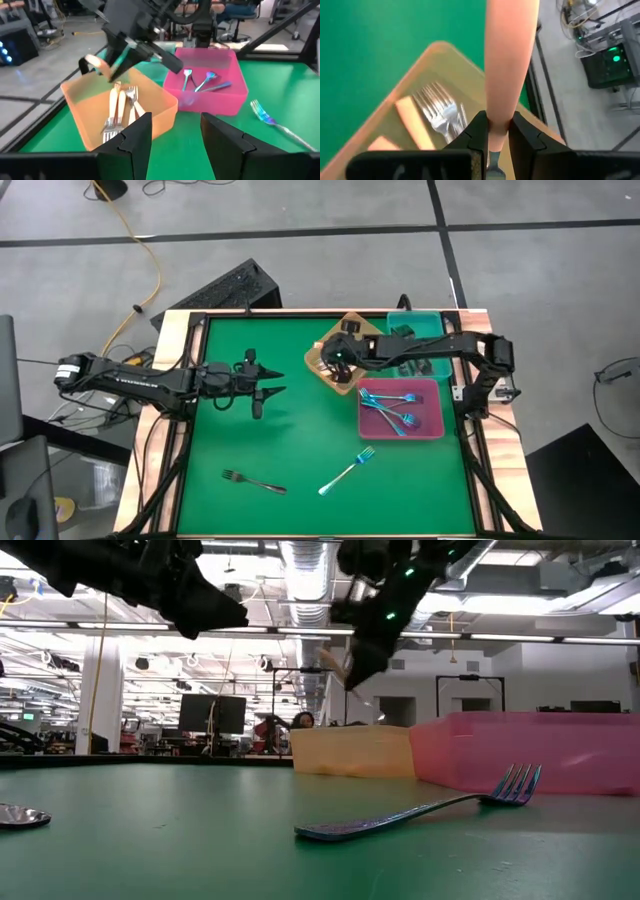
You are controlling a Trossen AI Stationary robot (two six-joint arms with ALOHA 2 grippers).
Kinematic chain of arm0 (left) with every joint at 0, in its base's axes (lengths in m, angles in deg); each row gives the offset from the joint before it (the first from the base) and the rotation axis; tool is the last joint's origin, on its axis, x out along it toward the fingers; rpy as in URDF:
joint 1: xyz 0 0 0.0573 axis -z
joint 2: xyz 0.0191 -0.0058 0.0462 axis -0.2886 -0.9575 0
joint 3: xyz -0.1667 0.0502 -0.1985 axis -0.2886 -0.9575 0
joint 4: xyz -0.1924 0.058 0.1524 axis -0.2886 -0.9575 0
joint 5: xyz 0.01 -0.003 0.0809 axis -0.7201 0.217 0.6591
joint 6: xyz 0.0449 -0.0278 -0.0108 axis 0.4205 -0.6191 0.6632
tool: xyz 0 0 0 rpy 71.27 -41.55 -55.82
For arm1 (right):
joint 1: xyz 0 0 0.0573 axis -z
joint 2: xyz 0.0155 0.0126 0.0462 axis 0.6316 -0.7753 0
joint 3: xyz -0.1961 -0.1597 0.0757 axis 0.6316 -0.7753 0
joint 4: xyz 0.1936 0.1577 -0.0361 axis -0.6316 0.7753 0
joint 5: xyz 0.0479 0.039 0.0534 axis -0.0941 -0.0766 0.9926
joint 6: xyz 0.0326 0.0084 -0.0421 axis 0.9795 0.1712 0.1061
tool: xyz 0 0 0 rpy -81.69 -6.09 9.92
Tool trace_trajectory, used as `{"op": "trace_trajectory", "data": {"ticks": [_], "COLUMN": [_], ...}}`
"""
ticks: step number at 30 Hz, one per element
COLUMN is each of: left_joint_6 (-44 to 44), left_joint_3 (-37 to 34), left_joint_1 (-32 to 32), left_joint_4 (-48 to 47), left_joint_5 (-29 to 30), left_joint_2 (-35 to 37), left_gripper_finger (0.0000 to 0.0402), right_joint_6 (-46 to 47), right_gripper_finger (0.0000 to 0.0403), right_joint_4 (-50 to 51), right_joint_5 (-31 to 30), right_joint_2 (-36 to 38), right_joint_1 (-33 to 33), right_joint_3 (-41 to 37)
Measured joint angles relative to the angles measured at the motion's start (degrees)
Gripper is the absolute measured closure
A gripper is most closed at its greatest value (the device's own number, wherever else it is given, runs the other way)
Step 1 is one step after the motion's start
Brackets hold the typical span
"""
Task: Sort silverware by color (type)
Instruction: Put the orange fork into the orange bin
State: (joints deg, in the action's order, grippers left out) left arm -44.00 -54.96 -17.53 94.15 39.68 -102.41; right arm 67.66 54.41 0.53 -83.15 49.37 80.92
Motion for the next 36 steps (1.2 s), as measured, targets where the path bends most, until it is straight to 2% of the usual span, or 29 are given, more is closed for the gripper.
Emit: {"op": "trace_trajectory", "data": {"ticks": [9, 13, 22, 36], "left_joint_6": [-1.82, -1.86, -2.11, -2.81], "left_joint_3": [0.00, 0.00, 0.00, 0.00], "left_joint_1": [-0.02, -0.02, -0.02, -0.02], "left_joint_4": [-1.24, -1.60, -1.69, -2.35], "left_joint_5": [1.79, 1.82, 1.98, 1.97], "left_joint_2": [0.00, 0.00, 0.00, 0.00], "left_gripper_finger": [0.0248, 0.0248, 0.0248, 0.0248], "right_joint_6": [-0.52, 0.09, 1.95, 3.99], "right_gripper_finger": [0.0330, 0.0330, 0.0330, 0.0330], "right_joint_4": [5.80, 11.59, 18.24, 19.03], "right_joint_5": [-0.10, -3.26, -4.25, -4.44], "right_joint_2": [-5.23, -7.50, -7.40, -7.38], "right_joint_1": [0.08, 0.13, 0.20, 0.82], "right_joint_3": [5.69, 7.80, 7.32, 7.38]}}
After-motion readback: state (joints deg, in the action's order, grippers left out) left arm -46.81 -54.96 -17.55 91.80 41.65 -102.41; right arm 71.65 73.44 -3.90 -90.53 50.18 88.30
